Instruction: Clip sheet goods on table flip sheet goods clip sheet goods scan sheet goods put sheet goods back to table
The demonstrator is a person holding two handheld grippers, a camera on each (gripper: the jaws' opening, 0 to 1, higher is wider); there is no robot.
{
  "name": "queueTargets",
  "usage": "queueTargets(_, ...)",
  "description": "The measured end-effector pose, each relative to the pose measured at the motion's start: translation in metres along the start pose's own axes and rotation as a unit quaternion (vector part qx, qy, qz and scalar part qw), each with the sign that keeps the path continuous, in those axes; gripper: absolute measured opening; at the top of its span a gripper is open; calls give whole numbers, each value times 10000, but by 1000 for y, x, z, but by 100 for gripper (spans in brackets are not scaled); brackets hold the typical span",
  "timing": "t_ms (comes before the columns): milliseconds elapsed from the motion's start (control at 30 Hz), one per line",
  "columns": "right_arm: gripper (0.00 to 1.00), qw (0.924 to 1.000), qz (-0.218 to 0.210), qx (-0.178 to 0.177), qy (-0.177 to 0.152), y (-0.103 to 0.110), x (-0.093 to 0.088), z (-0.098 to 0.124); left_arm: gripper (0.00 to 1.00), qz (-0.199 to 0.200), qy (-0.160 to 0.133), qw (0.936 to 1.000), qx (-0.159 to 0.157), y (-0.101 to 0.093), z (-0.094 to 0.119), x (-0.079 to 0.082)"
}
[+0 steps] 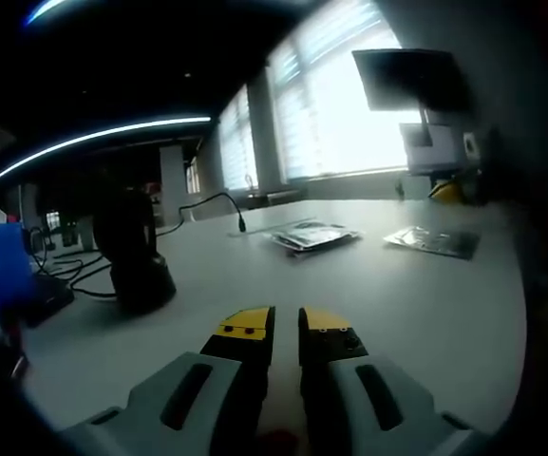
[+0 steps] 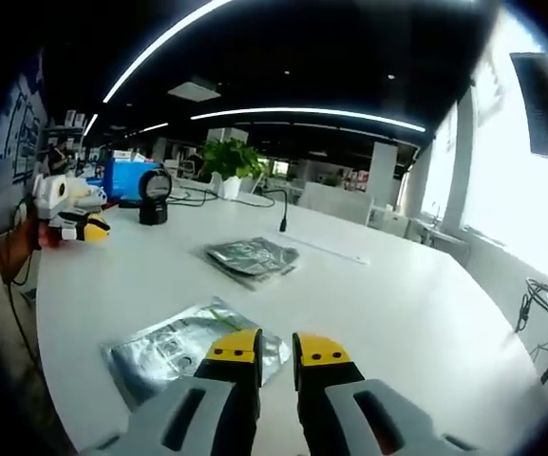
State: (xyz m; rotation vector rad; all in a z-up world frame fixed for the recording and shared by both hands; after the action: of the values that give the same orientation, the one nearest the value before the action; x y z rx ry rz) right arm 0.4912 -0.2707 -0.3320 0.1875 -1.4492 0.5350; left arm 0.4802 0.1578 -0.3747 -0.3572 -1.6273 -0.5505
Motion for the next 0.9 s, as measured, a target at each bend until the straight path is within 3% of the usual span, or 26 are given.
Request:
queueTargets(700, 17, 9966, 272, 524, 579, 5, 17, -30, 3, 94, -33, 9999, -38, 5, 0, -2)
queueTargets(900, 20, 9925, 342, 842, 821, 5, 16, -40, 3, 135, -43, 9999, -10, 5, 0, -2)
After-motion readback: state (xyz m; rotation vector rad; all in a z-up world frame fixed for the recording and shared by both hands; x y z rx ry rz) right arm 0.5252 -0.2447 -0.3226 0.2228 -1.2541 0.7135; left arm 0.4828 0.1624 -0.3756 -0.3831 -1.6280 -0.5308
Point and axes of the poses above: the point that each gripper's makers call its tool centre point, and the gripper's own axes: z roughly backward along the fingers, y roughly to its left, x roughly out of its top, the point moved 8 cm from there along z, roughly backward along the fingers, and after that the axes turned 10 degrees about -y, right-handed, at the moved point
